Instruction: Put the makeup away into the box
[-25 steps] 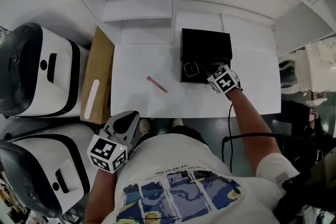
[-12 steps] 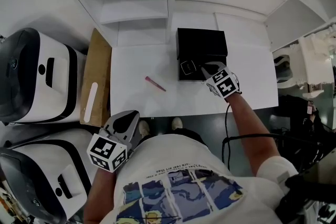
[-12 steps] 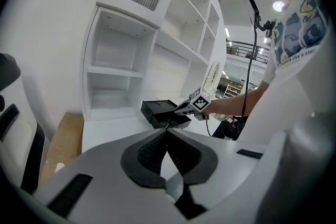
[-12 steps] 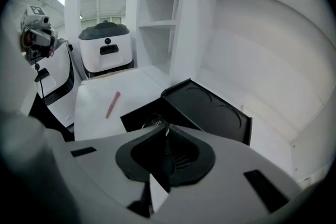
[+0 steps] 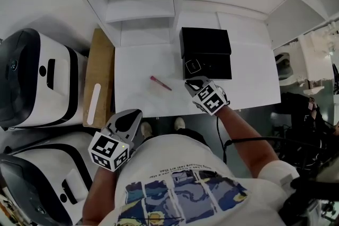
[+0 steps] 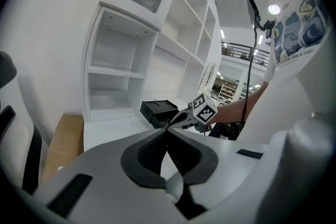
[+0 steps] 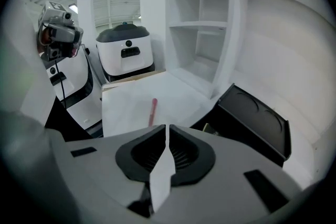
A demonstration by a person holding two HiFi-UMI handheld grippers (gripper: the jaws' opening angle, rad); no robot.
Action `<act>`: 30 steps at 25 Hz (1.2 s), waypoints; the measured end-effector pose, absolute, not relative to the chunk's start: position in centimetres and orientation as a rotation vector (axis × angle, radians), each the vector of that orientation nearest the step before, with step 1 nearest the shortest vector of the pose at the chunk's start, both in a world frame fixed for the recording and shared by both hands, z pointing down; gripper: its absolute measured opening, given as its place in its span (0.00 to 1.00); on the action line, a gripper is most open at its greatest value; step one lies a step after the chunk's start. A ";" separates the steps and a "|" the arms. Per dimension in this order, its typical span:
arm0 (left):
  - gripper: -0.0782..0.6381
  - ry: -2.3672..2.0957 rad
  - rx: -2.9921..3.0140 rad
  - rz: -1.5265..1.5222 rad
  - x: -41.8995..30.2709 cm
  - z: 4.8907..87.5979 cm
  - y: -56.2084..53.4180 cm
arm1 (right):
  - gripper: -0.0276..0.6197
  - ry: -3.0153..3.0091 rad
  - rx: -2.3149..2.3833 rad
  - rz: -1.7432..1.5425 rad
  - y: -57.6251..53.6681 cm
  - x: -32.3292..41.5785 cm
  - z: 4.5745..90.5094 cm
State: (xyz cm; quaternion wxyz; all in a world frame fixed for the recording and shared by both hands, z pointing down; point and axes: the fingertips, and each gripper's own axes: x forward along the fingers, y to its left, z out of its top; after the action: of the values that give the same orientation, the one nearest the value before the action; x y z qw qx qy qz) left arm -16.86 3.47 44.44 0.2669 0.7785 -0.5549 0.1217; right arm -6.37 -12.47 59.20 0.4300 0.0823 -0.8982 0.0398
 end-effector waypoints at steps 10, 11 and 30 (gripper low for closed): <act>0.13 -1.482 2.093 0.327 -20.5 45.2 6.0 | 0.12 -2.212 0.163 0.155 -8.4 -11.6 63.0; 0.13 -1.479 2.093 0.328 -20.9 45.3 6.3 | 0.14 -2.204 0.163 0.157 -8.2 -12.1 63.3; 0.13 -1.441 2.079 0.355 -26.9 46.8 11.3 | 0.19 -2.089 0.285 0.179 -9.0 -15.8 68.4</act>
State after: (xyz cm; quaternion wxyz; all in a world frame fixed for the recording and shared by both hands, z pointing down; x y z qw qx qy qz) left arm -26.90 11.28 46.81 0.2893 0.7791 -0.5400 0.1329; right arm -15.81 -9.02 68.40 0.4908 0.1172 -0.8602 0.0738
